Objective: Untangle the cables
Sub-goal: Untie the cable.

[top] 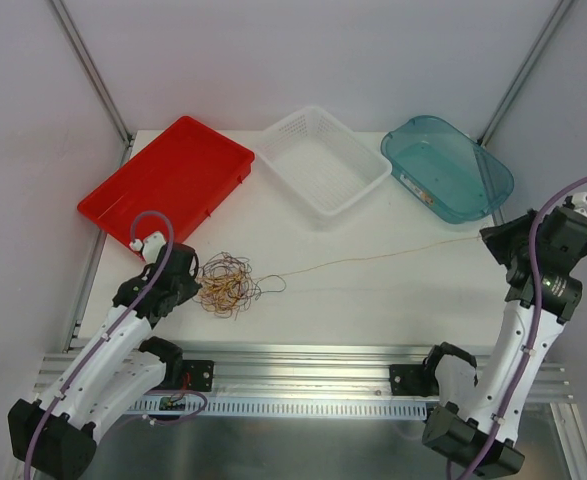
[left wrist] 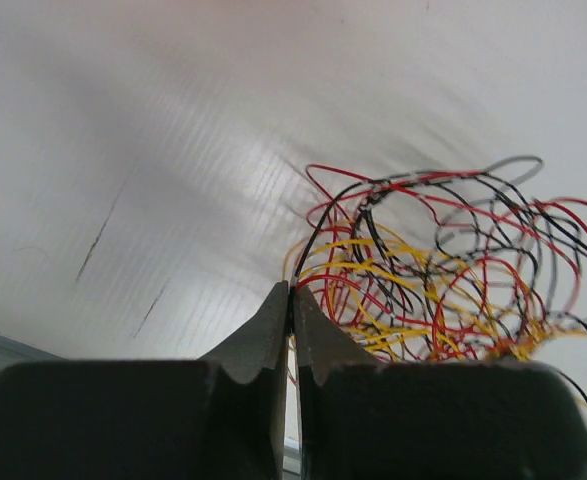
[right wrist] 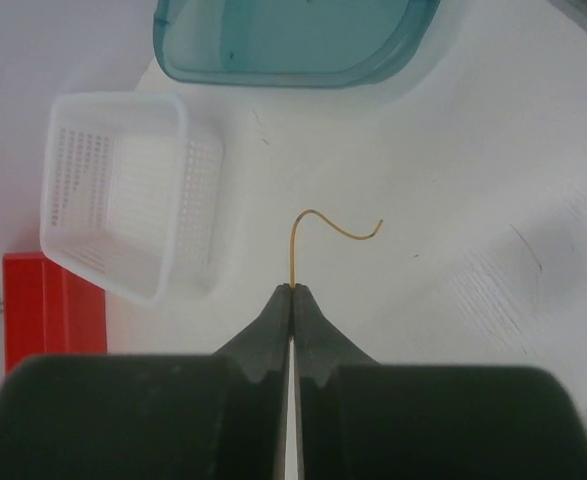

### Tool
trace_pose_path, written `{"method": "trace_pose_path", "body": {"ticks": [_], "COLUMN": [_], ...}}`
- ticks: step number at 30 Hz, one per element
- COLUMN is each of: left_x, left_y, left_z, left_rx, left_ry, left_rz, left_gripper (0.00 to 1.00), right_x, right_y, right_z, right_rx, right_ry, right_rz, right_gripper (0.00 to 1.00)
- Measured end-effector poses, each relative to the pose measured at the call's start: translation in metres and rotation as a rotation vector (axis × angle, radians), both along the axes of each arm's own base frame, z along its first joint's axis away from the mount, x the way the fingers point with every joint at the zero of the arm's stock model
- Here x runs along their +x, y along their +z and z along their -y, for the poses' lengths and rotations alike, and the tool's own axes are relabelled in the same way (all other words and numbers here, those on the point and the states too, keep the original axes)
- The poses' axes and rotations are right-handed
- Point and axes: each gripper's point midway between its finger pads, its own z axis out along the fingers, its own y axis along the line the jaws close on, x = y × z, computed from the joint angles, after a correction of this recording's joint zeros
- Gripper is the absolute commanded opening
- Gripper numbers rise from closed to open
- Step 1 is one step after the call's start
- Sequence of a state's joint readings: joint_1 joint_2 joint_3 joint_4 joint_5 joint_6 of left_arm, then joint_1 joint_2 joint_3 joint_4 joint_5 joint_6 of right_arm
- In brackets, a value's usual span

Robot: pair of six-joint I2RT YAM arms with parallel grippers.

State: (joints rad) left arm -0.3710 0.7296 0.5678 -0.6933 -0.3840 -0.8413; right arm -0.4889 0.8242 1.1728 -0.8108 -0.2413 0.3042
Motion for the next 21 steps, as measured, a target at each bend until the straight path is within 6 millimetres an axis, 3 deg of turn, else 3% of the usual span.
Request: {"method": "trace_pose_path", "body": {"ticks": [2, 5, 6, 8, 9, 10, 14, 17, 21], "left_x": [-0.002, -0.003, -0.003, -0.002, -0.002, -0.003, -0.003, -0.003, -0.005], "left_y": [-0.001, 0.001, 0.003, 0.006, 0.007, 0.008, 0.013, 0.018, 0.023], "left_z": [0.005, 0.016, 0.020, 0.029, 0.034, 0.038, 0.053, 0.059, 0.067], "left_rx": [-0.011, -0.045, -0.059, -0.091, -0.112, -0.128, -0.192, -0.224, -0.264], "left_ry": [-0.036, -0.099, -0.124, -0.163, -0.188, -0.206, -0.260, -0.285, -0.321], "left_rz": [-0.012, -0.024, -0.022, -0.015, -0.014, -0.015, -0.005, 0.017, 0.043], "left_gripper": [0.01, 0.02, 0.02, 0.03, 0.03, 0.04, 0.05, 0.06, 0.07], "right_x": [0.000, -0.004, -0.008, -0.016, -0.023, -0.027, -0.030, -0.029, -0.035], "right_y": [-0.019, -0.065, -0.083, -0.115, -0.129, -0.138, -0.140, -0.132, -0.121], "right_z": [-0.010, -0.026, -0.030, -0.035, -0.037, -0.039, -0.058, -0.086, -0.151], "right_rx": [0.003, 0.018, 0.021, 0.019, 0.010, -0.001, -0.110, -0.176, -0.223], "right_ry": [0.054, 0.129, 0.147, 0.168, 0.179, 0.188, 0.305, 0.459, 0.782], "right_rz": [-0.038, -0.142, -0.192, -0.286, -0.336, -0.371, -0.378, -0.333, -0.222], "right_gripper": [0.01, 0.01, 0.15, 0.33, 0.49, 0.54, 0.72, 0.76, 0.76]}}
